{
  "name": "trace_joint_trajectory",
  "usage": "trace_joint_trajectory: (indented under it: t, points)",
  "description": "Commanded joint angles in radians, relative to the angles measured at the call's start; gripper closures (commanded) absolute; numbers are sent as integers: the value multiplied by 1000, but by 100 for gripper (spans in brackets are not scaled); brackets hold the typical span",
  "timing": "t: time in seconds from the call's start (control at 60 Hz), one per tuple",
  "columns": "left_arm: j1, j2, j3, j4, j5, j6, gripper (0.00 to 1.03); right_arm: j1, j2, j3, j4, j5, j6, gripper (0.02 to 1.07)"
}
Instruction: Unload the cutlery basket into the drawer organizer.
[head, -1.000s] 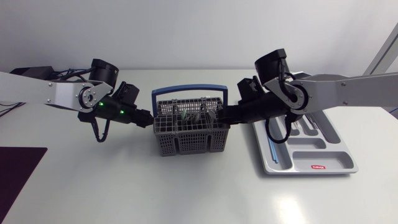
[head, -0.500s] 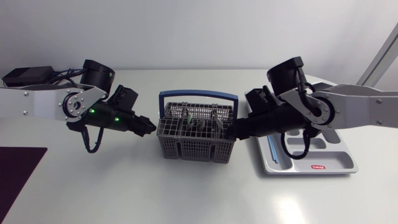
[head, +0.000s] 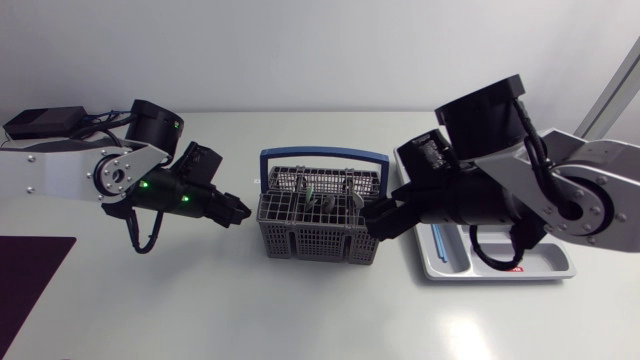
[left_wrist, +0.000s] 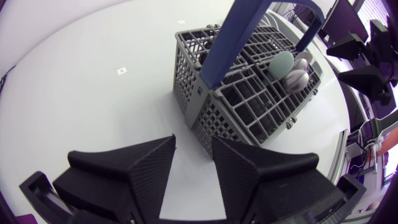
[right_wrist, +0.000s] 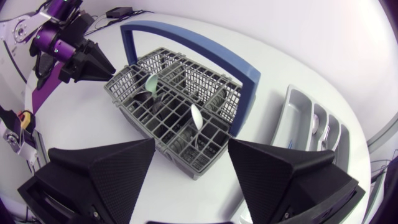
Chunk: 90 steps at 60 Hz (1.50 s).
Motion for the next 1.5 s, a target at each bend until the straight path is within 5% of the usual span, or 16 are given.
trace_joint_trajectory:
  t: [0.0, 0.3, 0.533, 0.833, 1.2, 1.483]
  points:
    - [-15, 23, 13, 6, 8, 9, 60, 70, 9, -23, 19, 65, -43, 14]
    - [-22, -97, -39, 12, 8, 17, 60, 154, 135, 0, 109, 261, -158, 25]
    - [-35, -204, -79, 29, 7, 37, 60, 136, 170, 4, 154, 283, -197, 49]
    - [-64, -266, -103, 47, 2, 46, 60, 113, 188, 13, 163, 283, -223, 54]
    - [-70, -304, -120, 47, 1, 57, 60, 113, 248, 15, 228, 295, -226, 82]
    - [-70, -322, -129, 49, 1, 63, 60, 113, 213, -10, 264, 306, -266, 92]
